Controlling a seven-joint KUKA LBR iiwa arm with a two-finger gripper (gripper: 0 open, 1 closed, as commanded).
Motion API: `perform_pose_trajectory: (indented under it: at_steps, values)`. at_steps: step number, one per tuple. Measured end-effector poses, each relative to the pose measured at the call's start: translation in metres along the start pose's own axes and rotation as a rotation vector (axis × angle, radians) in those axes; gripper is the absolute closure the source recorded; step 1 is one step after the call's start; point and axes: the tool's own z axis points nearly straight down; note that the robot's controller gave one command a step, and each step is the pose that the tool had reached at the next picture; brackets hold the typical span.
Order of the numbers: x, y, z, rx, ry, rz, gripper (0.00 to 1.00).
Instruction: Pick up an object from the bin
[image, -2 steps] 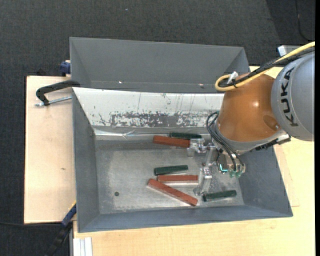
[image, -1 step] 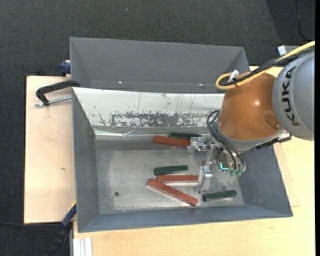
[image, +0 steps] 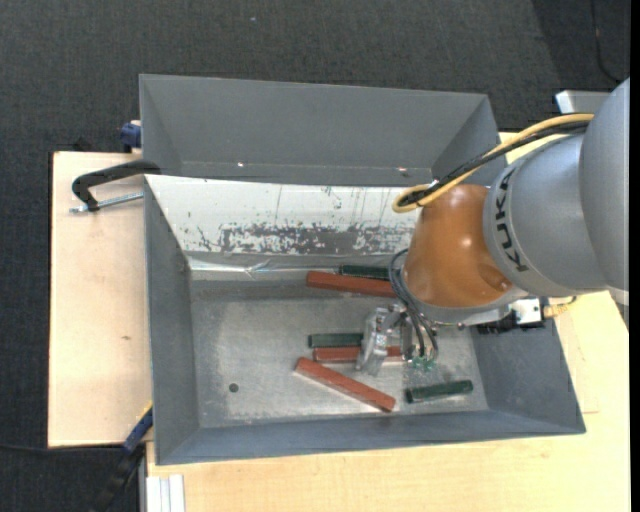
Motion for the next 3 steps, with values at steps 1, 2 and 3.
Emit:
perform_pose_trajectory:
  at_steps: [1,2,3]
  values:
    - [0.0008,0.0,0.0012,0.0,0.002,0.0,0.0]
    - [0.0031,0.0006,-0.0006,0.001,0.016,-0.002,1.0]
    - [0.003,0.0006,-0.0006,0.001,0.016,-0.002,1.0]
